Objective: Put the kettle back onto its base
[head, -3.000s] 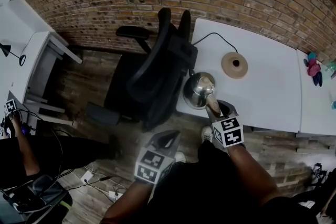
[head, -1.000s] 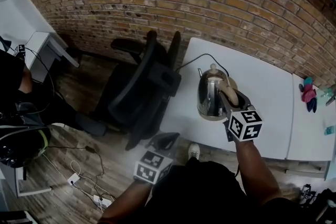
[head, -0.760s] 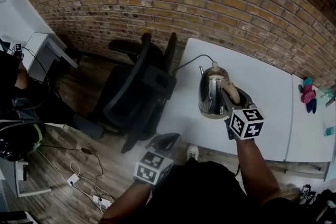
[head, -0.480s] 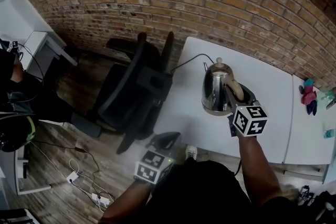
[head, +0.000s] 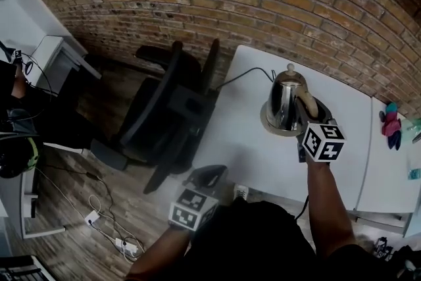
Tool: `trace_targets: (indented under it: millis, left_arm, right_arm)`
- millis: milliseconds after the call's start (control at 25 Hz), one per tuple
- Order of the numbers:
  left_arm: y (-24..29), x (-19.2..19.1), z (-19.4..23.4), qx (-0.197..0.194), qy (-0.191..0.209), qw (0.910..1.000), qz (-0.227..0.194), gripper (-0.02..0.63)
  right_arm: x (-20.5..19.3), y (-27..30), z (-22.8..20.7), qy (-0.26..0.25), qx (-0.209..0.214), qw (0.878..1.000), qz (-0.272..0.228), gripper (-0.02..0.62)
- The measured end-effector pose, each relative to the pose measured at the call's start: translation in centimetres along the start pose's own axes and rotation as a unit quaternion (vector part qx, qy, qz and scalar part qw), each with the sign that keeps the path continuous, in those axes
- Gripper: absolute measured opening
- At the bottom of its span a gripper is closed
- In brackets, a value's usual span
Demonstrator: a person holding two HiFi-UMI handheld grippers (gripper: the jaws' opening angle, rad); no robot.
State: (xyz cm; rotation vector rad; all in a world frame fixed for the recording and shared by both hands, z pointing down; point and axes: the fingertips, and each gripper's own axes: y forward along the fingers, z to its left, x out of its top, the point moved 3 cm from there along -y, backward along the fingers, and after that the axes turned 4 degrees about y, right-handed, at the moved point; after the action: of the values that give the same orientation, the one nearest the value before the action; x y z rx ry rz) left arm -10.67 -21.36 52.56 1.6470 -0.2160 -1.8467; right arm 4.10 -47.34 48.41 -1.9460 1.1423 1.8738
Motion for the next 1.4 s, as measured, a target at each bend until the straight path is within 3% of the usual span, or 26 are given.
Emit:
trace_targets:
  millis: [560, 1400]
  left_arm:
    - [0.1, 0.0, 0.4, 0.005, -0.003, 0.9999, 0.009, 0.002]
    - [0.6, 1.1, 0.2, -0.038, -0.003, 0.9992, 0.008, 0.000]
  right_arm:
    - [-1.7, 2.9, -2.0, 0.031, -0.020, 0.999, 0.011, 0.166]
    - [-5.8, -1.2, -2.2, 0.116, -0.006, 0.992, 0.058, 0.173]
